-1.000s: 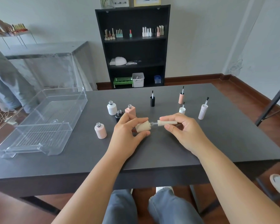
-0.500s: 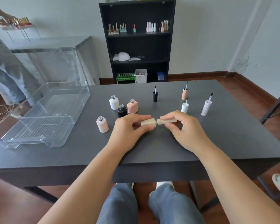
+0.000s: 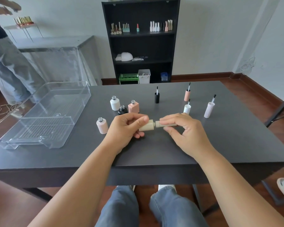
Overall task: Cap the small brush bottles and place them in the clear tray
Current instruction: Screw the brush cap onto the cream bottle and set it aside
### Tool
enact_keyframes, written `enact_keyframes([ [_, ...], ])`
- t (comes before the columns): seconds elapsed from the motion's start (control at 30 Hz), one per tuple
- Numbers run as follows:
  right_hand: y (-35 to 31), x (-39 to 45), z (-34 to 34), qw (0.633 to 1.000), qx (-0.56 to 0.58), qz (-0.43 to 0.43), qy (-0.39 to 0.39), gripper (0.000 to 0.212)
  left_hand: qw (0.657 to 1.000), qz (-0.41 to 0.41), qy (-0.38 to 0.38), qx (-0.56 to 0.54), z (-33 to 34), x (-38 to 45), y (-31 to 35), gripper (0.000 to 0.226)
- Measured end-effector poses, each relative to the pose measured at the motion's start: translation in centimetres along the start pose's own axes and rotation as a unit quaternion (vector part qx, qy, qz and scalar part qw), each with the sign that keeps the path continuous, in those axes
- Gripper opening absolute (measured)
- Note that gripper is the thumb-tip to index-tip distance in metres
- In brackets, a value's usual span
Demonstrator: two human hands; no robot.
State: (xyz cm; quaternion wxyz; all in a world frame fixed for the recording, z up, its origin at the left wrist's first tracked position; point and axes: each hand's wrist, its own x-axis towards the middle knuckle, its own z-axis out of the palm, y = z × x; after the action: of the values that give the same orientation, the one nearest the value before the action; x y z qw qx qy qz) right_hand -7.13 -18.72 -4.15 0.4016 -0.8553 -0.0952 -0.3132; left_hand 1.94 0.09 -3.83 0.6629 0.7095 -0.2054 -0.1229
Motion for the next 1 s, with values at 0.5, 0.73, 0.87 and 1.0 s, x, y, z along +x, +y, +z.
enact_keyframes([
  [0.5, 0.42, 0.24, 0.07, 0.987, 0.098, 0.126, -0.023, 0.031, 0.997, 0.049, 0.002, 0.061, -0.14, -0.53, -0.35, 0.040],
  [0.73, 0.57, 0.07, 0.29, 0.995, 0.043, 0.087, 0.002, 0.025, 0.995, 0.060, -0.013, 0.073, -0.14, -0.53, -0.29, 0.042],
  [0.87, 0.53, 0.29, 0.69, 0.995, 0.031, 0.099, 0.000, 0.027, 0.995, 0.068, -0.005, 0.076, -0.03, -0.61, -0.20, 0.042],
  [1.0, 0.50, 0.09, 0.45, 0.996, 0.045, 0.071, -0.039, 0.027, 0.996, 0.064, -0.003, 0.067, -0.02, -0.62, -0.12, 0.042],
])
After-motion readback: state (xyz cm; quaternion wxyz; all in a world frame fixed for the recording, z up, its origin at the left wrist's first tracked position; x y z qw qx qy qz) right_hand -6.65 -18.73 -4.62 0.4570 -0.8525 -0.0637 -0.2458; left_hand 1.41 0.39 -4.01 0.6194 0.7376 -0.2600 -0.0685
